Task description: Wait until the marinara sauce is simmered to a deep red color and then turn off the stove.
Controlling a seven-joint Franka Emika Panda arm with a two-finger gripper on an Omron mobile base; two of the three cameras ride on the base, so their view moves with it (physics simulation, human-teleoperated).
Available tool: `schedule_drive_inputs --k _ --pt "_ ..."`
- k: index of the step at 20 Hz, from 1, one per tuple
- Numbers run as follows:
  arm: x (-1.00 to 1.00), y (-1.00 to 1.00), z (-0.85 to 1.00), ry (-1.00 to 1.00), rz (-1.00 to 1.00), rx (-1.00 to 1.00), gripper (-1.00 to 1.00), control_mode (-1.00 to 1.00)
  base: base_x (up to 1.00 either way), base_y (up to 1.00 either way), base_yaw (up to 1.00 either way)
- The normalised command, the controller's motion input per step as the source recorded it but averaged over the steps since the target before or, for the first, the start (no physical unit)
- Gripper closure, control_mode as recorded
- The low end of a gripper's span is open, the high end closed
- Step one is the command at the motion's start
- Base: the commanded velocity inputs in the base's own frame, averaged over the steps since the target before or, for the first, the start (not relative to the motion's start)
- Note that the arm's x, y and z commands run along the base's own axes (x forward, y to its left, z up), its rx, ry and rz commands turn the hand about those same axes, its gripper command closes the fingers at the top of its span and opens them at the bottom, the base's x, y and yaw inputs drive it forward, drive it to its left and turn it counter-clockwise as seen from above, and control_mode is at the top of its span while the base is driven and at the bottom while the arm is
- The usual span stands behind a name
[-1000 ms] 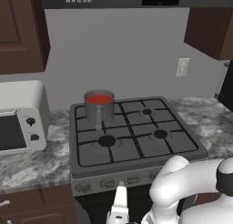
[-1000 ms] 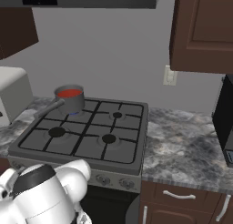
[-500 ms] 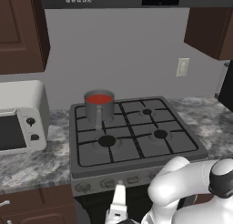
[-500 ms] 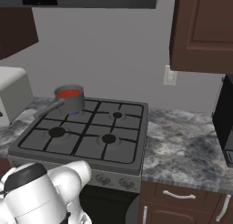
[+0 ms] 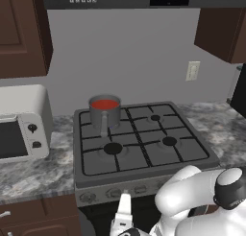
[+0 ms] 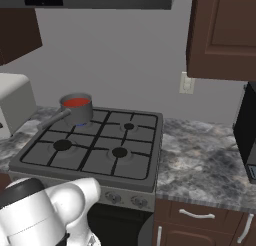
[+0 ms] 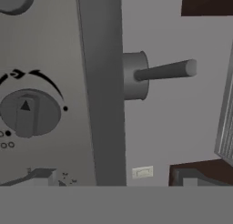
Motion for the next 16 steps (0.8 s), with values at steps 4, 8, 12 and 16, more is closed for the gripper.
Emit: schedule_drive_inputs --k 4,8,12,16 --pt "0.08 0.00 -0.13 0.05 0.00 0.00 -1.00 -1.00 0.00 0.00 0.00" --pt "0.07 0.00 -0.08 0.03 0.00 0.00 -1.00 -1.00 0.00 0.00 0.00" --pt "0.02 0.00 -0.05 0.00 0.00 0.00 -1.00 -1.00 0.00 0.00 0.00" --pt "0.06 0.01 -0.03 0.00 0.00 0.00 -1.00 -1.00 0.00 0.00 0.00"
